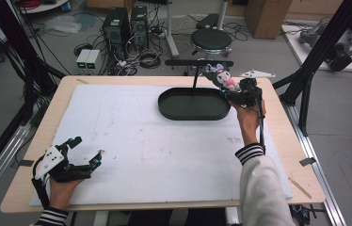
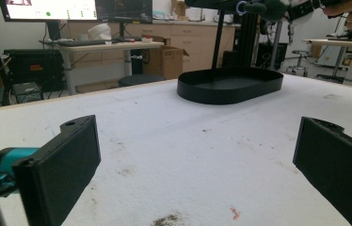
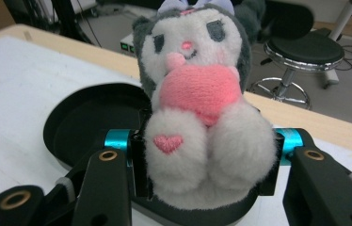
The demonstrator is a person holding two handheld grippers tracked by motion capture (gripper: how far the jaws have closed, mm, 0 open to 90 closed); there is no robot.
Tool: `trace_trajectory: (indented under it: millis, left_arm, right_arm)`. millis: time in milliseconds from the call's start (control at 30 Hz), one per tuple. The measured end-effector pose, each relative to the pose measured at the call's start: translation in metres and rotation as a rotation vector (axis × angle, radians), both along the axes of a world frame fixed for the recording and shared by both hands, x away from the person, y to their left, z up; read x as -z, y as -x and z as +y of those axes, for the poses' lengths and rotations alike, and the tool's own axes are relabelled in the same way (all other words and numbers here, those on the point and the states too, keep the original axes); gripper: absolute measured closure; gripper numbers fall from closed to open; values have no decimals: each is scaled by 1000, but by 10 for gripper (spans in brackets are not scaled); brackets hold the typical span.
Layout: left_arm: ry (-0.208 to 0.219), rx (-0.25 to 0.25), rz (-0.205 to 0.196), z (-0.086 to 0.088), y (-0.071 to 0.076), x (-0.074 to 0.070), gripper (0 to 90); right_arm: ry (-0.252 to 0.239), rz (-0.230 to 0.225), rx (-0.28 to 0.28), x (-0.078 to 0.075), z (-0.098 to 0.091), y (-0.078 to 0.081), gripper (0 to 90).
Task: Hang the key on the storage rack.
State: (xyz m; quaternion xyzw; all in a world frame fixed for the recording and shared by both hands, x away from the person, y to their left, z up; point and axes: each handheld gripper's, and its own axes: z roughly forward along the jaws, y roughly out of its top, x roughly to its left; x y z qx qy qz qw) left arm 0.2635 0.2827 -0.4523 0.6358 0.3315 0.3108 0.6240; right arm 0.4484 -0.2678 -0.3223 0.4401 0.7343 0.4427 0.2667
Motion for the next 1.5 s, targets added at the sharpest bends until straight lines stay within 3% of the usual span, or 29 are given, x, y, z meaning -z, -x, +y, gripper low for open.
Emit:
trace_trajectory:
  millis: [67,733,967,1033,1100,1167,1267,1500]
  left_arm:
    - [1,0,0,0,0,0,17]
    - [2,2,1,0,0,0,17]
    - [3,2,1,0,0,0,17]
    - [1,3,1,0,0,0,17]
    - [2,4,0,0,0,0,17]
    - [1,4,0,0,0,0,17]
    - [0,4,0,0,0,0,17]
    - [-5,7,1,-1,0,0,17]
  right_arm:
    - [22,5,2,5,1,-1,532]
    - [-29,63,26,36,10,-24,532]
    - [-32,66,35,38,15,-30,519]
    - [-27,54,25,39,16,-30,444]
    - [-26,36,45,39,20,-31,168]
    - [1,22,53,39,23,-29,17]
    - [14,-6,18,33,25,-23,3]
    - [-51,-113,-100,21,14,10,3]
